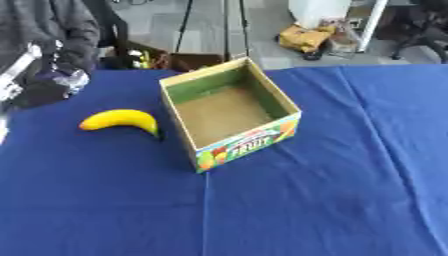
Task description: Pick up objects on the table and place them in the box.
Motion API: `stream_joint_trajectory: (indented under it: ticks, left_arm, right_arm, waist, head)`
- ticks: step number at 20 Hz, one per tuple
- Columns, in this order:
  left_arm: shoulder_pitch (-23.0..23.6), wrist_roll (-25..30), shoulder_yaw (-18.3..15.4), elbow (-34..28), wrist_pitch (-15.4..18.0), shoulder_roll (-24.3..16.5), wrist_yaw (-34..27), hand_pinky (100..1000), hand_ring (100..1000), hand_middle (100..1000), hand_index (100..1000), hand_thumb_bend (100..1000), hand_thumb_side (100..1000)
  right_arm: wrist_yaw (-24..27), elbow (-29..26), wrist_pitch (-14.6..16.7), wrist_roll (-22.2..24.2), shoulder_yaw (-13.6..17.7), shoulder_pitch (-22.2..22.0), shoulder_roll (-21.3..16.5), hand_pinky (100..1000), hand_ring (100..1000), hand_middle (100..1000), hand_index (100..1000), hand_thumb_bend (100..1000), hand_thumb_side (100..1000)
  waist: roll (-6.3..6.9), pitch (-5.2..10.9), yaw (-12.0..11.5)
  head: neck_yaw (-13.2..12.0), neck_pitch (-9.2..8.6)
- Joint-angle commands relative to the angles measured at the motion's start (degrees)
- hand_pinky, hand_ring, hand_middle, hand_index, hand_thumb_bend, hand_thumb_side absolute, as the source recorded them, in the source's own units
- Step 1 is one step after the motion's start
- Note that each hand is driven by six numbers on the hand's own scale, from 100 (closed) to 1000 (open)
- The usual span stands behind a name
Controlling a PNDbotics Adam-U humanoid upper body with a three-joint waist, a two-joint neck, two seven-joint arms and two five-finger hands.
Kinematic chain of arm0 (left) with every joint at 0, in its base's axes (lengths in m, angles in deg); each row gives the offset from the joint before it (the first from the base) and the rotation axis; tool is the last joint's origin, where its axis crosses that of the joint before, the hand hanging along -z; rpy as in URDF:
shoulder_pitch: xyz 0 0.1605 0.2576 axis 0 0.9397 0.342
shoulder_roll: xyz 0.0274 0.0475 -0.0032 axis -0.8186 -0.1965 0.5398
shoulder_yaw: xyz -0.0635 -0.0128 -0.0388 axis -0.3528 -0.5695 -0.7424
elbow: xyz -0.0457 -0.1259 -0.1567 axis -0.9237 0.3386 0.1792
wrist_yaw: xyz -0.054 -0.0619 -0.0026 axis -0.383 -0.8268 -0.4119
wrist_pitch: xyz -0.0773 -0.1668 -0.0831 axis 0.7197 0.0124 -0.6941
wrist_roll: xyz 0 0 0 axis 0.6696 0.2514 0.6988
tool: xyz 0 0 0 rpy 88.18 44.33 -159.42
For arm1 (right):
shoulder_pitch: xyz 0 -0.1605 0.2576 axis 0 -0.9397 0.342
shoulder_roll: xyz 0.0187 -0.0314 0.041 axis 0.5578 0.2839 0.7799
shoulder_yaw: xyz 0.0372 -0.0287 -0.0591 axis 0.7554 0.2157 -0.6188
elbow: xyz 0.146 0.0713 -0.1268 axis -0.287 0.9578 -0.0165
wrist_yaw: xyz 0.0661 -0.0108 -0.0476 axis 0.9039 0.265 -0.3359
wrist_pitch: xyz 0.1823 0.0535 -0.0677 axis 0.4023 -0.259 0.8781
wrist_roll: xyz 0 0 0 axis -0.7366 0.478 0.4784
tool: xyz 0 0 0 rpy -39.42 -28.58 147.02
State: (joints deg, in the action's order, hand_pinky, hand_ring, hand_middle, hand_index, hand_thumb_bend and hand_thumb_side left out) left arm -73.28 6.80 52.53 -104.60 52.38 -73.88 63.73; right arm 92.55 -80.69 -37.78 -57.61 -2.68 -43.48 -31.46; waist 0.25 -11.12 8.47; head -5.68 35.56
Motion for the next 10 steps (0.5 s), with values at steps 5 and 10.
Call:
stream_joint_trajectory:
  ticks: [5,10]
  left_arm:
    - [-11.23,6.01,3.64,14.53,13.51,-1.1,26.06,765,737,720,794,959,478]
    - [-16.11,3.02,3.15,24.68,16.4,3.86,38.6,769,733,715,791,919,399]
  right_arm:
    - [0.3,-0.86,-0.17,0.75,-0.3,0.28,-1.66,558,590,576,648,100,607]
    - [0.62,-0.77,-0.26,1.1,-0.63,0.17,-1.54,558,590,576,648,100,606]
  waist:
    - [0.12,1.58,0.76]
    - [-0.14,1.82,1.44]
  head:
    - [-0.38,-0.06]
    - [-0.37,0.15]
